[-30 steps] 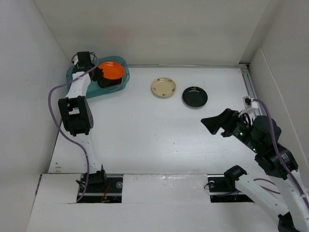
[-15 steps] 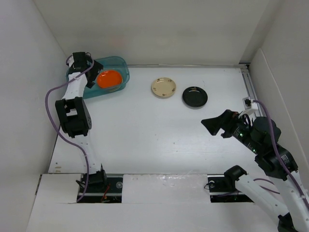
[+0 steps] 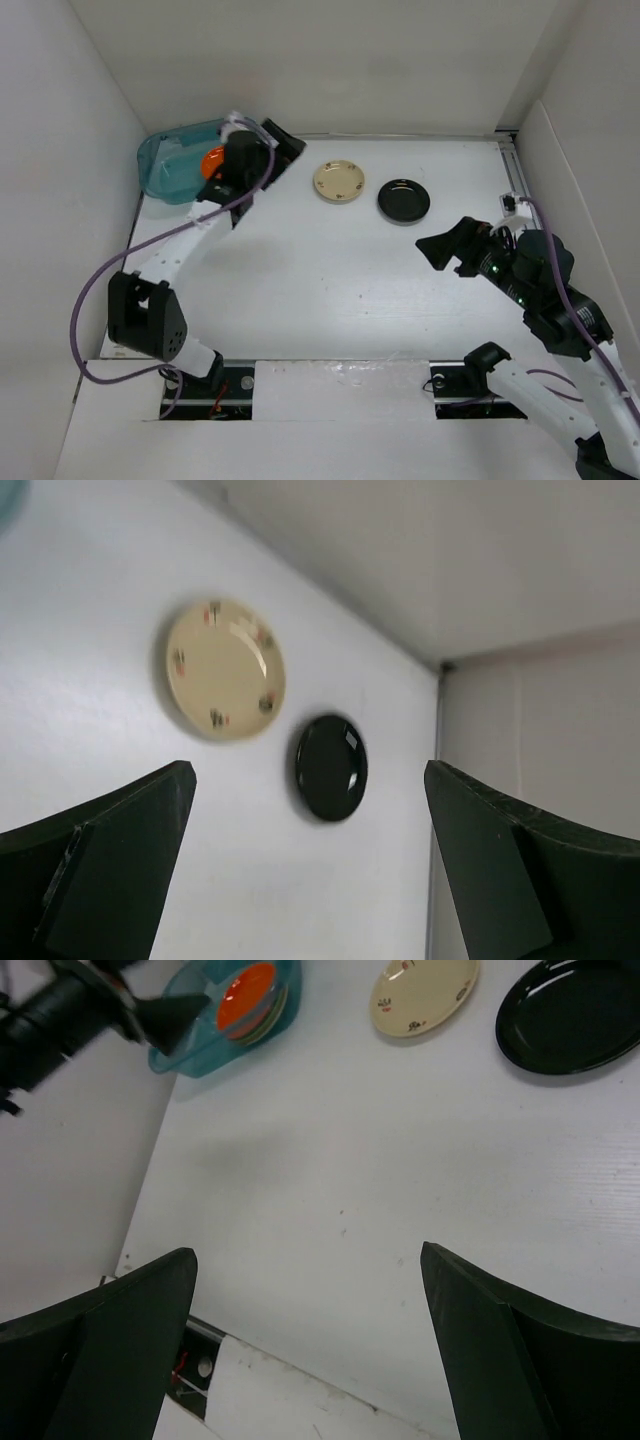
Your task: Place the plates into the plastic bin on the countertop
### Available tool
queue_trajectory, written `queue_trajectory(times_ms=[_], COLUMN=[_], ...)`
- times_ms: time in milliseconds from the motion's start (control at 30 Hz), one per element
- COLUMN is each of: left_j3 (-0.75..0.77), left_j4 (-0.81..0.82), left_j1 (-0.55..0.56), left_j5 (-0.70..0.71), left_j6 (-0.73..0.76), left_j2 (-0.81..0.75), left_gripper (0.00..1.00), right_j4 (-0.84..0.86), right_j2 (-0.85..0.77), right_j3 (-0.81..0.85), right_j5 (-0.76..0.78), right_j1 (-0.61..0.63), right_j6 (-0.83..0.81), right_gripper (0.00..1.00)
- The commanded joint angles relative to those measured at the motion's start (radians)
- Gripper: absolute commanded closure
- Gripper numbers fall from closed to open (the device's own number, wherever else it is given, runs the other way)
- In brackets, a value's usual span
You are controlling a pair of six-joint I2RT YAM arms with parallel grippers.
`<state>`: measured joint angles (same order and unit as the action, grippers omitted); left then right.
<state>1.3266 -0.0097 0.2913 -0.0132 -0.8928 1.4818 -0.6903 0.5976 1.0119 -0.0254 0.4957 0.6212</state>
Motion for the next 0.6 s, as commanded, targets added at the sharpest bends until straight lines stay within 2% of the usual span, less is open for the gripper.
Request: queue_trajectory(times_ms=[0,100,267,367,567], left_j3=[-0.136,-0.193,-0.245,-0.175,-0.02], left_j4=[0.11,0.209,0.365,0.367,0.314], left_j1=[0.121,0.163,0.163,0.163,0.172], left_j5=[0.124,0.073,0.062,0.062,0.084], left_j6=[-0.086,-0.158,-0.228,-0.228,-0.268], left_j2=[0.089,0.197,0.328,0.445,0.63], left_gripper=[0.0,0.0,0.0,0.02,0.13], right_j4=[0.012,0.003,-0.008,-0.008,-0.037], right_j2=[-0.005,-0.016,-0.093,-0.116,-0.148], right_j3=[0.096,0.114,0.093,0.083,0.105], right_j5=[0.054,0.042,0.004,0.019,0.051], right_j1=[-0.008,-0.008,-0.008,-0.008,-0.008], right_j6=[-0.029,-0.018,0.006,0.006,0.006], right_gripper=[0.01,0.01,0.01,0.01,0.01])
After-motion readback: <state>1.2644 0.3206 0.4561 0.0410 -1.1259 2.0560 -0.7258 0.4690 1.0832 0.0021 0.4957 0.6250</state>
